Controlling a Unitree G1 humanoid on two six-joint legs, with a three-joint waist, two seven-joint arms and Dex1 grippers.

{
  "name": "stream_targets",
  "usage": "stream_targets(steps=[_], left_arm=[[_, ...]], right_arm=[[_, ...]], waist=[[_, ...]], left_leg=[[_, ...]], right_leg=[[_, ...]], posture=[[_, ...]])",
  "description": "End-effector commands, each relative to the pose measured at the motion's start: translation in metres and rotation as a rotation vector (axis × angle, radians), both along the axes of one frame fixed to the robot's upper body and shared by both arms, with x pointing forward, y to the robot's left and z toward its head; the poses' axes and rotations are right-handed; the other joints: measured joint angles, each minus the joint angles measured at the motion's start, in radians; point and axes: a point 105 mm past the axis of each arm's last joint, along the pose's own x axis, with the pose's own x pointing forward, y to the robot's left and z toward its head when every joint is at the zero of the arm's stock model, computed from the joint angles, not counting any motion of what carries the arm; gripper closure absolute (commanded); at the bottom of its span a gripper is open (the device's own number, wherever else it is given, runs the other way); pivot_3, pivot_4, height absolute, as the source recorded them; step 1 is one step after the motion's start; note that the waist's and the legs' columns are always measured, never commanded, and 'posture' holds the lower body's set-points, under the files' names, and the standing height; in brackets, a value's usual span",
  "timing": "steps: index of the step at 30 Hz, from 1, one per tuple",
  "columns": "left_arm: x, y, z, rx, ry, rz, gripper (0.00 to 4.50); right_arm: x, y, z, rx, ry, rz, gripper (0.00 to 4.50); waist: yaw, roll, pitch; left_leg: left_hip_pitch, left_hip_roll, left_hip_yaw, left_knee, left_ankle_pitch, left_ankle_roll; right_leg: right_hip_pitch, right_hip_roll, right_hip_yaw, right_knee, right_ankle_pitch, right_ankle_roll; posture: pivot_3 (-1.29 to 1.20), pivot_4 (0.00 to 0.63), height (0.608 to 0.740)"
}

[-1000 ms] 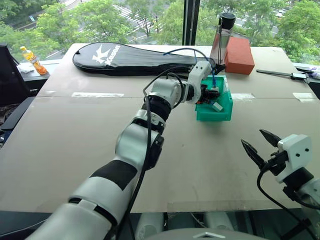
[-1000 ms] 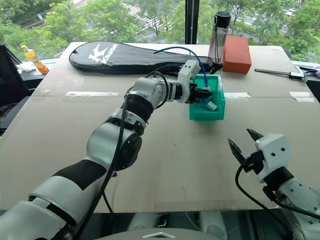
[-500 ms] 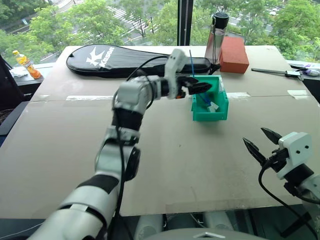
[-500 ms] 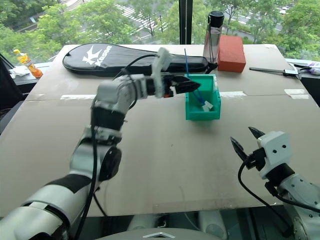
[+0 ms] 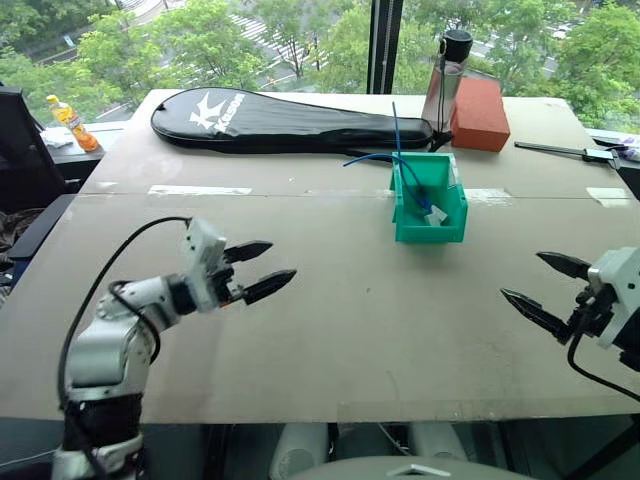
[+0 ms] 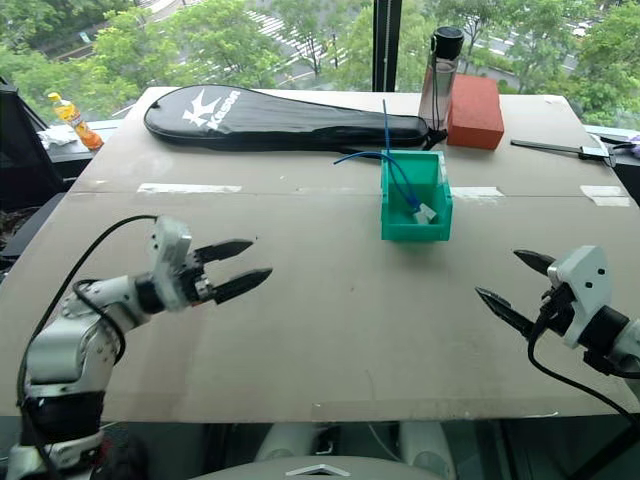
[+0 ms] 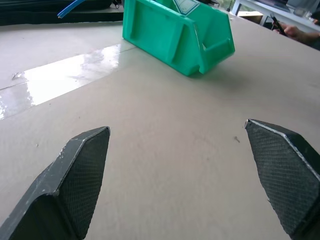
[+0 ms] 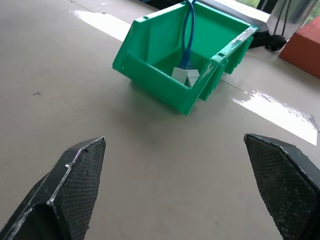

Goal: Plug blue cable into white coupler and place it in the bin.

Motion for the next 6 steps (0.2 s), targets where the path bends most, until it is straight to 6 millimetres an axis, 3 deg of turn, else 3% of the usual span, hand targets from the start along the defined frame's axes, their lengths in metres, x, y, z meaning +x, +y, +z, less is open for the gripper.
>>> stream_targets(steps=[1,6], left_arm=[[-0.009,0.012,0.000,0.090,-0.044,0.036,0.00],[-0.018,0.021,-0.010,0.074,-0.015,0.080,0.00]], right_arm=[[-0.002,-0.017,0.016,-0.048,-0.059,-0.024,0.04],[-0.006,-0.029,0.013,-0.058,-0.041,-0.049,0.04]], waist=[[0.000,0.000,0.000],[0.002,0.000,0.000]], left_leg=[[0.000,0.000,0.000,0.000,0.000,0.000],[0.000,0.000,0.000,0.000,0.000,0.000]], right_leg=[[0.000,0.000,0.000,0.000,0.000,0.000],[0.000,0.000,-0.001,0.000,0.000,0.000]], posture=[[0.00,0.150,0.740],[0.00,0.150,0.740]])
